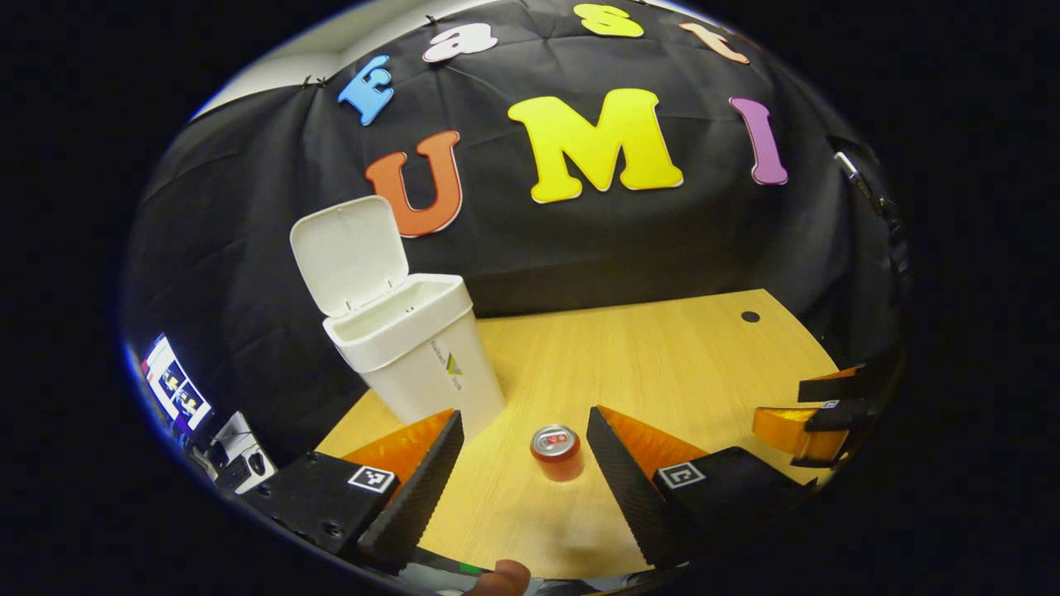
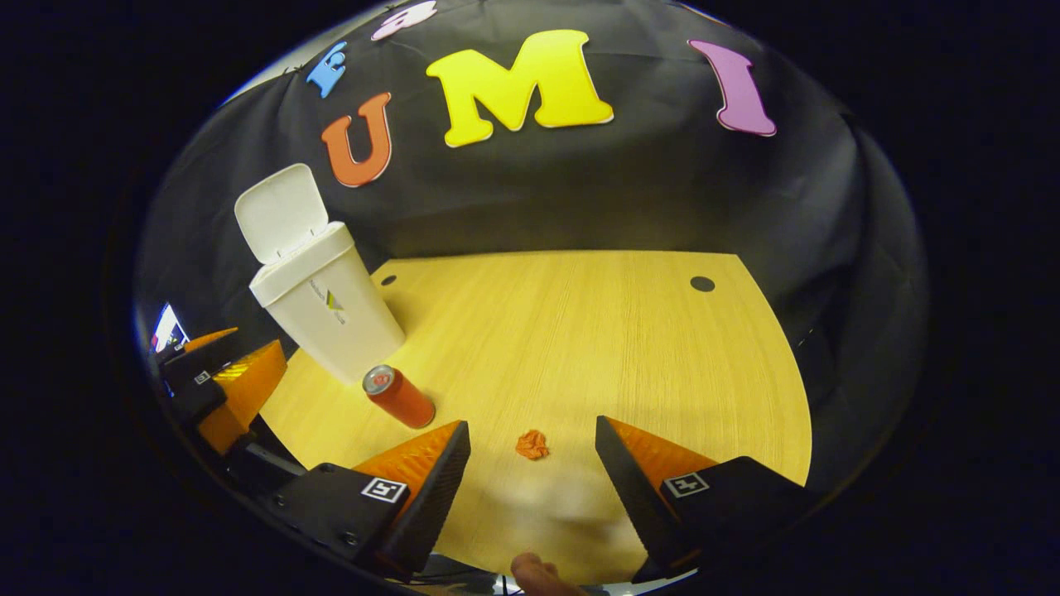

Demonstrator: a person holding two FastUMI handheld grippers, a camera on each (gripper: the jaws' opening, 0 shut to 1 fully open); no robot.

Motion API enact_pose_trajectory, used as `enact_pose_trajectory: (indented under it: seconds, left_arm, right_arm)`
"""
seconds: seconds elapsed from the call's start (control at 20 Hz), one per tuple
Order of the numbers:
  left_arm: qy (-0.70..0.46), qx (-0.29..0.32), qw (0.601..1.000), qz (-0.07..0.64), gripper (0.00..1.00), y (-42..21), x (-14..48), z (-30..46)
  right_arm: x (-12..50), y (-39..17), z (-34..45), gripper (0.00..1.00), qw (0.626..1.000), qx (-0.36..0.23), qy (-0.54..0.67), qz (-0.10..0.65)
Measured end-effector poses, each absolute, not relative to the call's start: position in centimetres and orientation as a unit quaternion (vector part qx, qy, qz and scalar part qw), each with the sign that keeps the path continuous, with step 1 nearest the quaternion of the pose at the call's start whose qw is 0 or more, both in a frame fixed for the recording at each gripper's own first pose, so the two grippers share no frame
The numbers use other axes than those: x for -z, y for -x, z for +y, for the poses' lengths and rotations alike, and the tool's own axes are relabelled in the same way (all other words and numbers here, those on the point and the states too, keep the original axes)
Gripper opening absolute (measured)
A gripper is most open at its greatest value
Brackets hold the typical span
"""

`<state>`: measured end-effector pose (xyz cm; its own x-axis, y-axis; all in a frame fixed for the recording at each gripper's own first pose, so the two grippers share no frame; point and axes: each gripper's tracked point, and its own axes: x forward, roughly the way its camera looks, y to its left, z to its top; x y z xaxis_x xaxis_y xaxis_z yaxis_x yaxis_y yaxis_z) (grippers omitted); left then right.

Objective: Press the lid of the desktop garbage bin to open it, pick up the crumpled paper on the desktop and throw it into the bin, then pick up the pop can on the desktop and drop it into the bin, and finally close the garbage bin lid.

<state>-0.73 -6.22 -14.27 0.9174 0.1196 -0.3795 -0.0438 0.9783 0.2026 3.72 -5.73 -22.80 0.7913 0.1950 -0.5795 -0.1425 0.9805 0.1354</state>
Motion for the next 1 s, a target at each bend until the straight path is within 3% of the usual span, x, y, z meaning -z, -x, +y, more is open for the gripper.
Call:
enact_pose_trajectory:
  seconds: [0.05, 0.1, 0.25, 0.35, 0.55, 0.7, 0.95, 1.0]
  left_arm:
    - [-0.102, -0.031, 0.973, 0.203, 0.99, 0.7, 14.7, -6.4]
    - [-0.109, -0.022, 0.972, 0.208, 0.99, 0.8, 15.1, -6.5]
    - [-0.107, 0.003, 0.968, 0.228, 0.99, 1.0, 16.9, -6.4]
    - [-0.108, 0.014, 0.965, 0.239, 0.99, 1.2, 17.7, -6.0]
    - [-0.108, 0.023, 0.962, 0.251, 0.99, 0.9, 18.8, -4.4]
    - [-0.087, 0.030, 0.963, 0.254, 0.99, 0.6, 19.4, -3.4]
    - [-0.065, 0.019, 0.962, 0.263, 0.99, 0.5, 20.0, -1.2]
    - [-0.059, 0.021, 0.962, 0.267, 0.99, 0.6, 20.2, -1.1]
  right_arm:
    - [23.7, -4.0, -5.4, 0.96, 0.943, -0.086, -0.040, 0.320]
    - [24.7, -4.3, -5.0, 0.92, 0.941, -0.083, -0.039, 0.327]
    - [27.4, -5.5, -4.0, 0.96, 0.934, -0.074, -0.019, 0.350]
    - [29.4, -6.3, -3.5, 0.92, 0.927, -0.066, -0.006, 0.370]
    - [33.3, -7.4, -2.2, 0.95, 0.907, -0.054, 0.016, 0.417]
    - [35.6, -8.1, -1.1, 0.80, 0.893, -0.054, 0.032, 0.446]
    - [38.0, -9.4, -1.2, 0.80, 0.872, -0.021, 0.075, 0.484]
    - [37.9, -9.5, -1.2, 0.63, 0.870, -0.022, 0.073, 0.487]
